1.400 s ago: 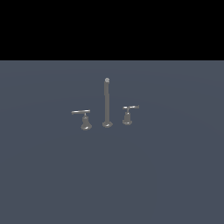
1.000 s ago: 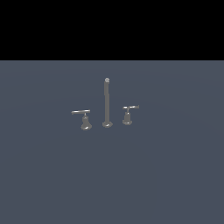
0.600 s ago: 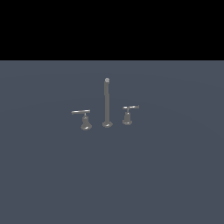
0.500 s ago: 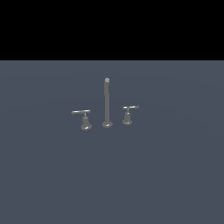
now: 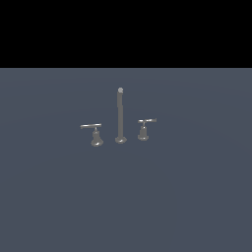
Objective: Turn on the faucet by rotating a designated handle.
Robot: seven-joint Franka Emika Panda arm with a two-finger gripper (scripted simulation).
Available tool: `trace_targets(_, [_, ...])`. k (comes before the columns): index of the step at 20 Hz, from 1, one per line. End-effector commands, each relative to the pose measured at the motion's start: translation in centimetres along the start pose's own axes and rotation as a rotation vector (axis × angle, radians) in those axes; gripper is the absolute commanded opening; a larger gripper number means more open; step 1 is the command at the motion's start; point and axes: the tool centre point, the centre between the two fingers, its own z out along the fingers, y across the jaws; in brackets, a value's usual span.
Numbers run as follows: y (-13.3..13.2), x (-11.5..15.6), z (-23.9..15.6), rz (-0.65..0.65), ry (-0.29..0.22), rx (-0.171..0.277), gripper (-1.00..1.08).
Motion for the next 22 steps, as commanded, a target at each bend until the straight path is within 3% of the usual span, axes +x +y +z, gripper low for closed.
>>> trace_targets(1, [0.0, 1.5, 0.4, 0.043, 0.001, -0.001, -1.0])
trace_targets(11, [0.4, 9.8, 3.7, 0.273, 0.009, -0.005, -1.0])
trace_targets(22, [1.2, 18.6, 9.8, 0.536, 0.019, -0.005, -1.0])
